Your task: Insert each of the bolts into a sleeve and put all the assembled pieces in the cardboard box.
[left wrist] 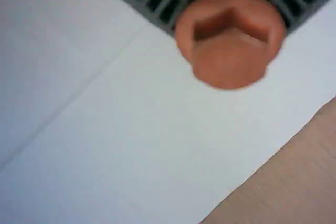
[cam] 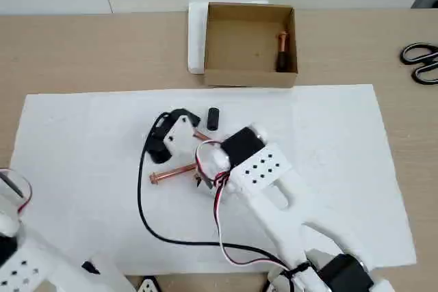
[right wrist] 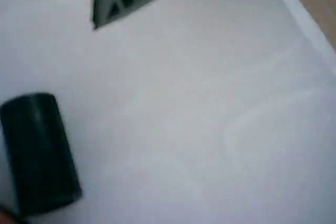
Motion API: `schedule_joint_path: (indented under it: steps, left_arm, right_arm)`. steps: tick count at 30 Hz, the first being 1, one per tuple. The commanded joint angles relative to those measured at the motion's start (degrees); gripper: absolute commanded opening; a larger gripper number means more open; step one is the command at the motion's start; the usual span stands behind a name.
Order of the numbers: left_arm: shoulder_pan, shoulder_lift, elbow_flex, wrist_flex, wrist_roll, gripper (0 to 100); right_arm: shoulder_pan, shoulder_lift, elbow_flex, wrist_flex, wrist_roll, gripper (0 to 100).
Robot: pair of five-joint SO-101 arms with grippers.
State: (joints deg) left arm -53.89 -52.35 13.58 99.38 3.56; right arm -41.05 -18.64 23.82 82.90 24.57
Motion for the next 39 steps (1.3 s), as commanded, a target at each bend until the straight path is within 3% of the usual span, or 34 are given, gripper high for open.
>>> schedule_joint_path:
  steps: [1,12,20,39]
  left_arm:
    - [-0.4,-4.0,1.3,1.0,-0.4,1]
    - [-0.2,-7.4,2.9,1.0,-0.1,1]
    - [-0.1,-7.6,6.5,1.0,-0.1,1]
    - [-0.1,-7.6,6.5,1.0,-0.1,1]
  right_arm:
    - [-1.1,-1.4,1.4,-3.7,0.6,20.8]
    - [-1.7,-1.4,9.1,-13.9,0.6,20.8]
    - [-4.9,0.0,10.4,-17.4,0.4,20.8]
    - [-4.5,11.8,10.2,-23.5,0.2,20.8]
